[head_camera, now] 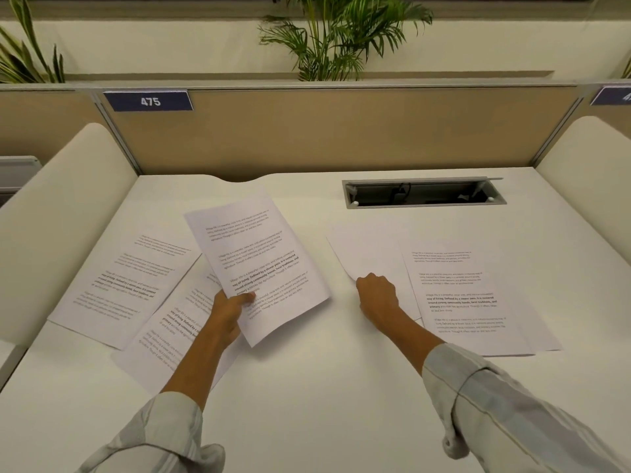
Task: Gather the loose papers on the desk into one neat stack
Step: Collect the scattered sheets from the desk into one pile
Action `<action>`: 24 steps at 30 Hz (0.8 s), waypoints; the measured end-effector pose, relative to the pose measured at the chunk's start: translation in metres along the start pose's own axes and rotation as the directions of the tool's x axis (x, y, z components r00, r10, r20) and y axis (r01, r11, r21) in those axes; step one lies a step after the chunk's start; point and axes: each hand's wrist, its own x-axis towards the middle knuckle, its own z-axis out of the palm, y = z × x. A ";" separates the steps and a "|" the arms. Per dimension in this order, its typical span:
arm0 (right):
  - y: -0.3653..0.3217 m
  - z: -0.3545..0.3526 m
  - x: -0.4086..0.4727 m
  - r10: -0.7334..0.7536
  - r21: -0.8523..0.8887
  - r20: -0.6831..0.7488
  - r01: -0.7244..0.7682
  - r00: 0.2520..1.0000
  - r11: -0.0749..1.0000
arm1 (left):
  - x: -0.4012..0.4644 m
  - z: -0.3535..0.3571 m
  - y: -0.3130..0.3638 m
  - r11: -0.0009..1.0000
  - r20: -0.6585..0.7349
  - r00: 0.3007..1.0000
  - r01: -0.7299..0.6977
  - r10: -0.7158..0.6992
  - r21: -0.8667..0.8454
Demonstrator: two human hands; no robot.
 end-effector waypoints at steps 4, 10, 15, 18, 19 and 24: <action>0.003 -0.029 0.008 0.050 0.076 -0.090 -0.044 0.995 0.996 | -0.007 0.001 -0.004 1.000 0.034 0.999 0.026 -0.026 -0.004; 0.019 -0.138 0.003 0.027 0.566 -0.177 0.079 0.984 0.820 | -0.010 0.003 -0.006 0.999 0.065 0.997 0.028 -0.029 0.016; 0.038 -0.201 -0.029 -0.153 0.969 -0.063 0.097 0.986 0.225 | -0.016 0.011 -0.007 0.999 0.129 0.991 0.027 -0.029 0.019; 0.042 -0.180 -0.024 -0.150 0.997 0.003 0.009 0.989 0.077 | -0.023 0.020 -0.006 1.000 0.199 0.980 0.028 -0.026 -0.005; 0.041 -0.167 -0.021 -0.123 0.997 0.028 -0.020 0.992 0.071 | -0.026 0.023 -0.006 1.000 0.233 0.972 0.022 -0.016 -0.021; 0.026 -0.093 -0.013 0.030 0.968 0.147 -0.150 0.989 0.201 | -0.038 0.029 -0.002 0.999 0.381 0.924 -0.008 0.024 -0.042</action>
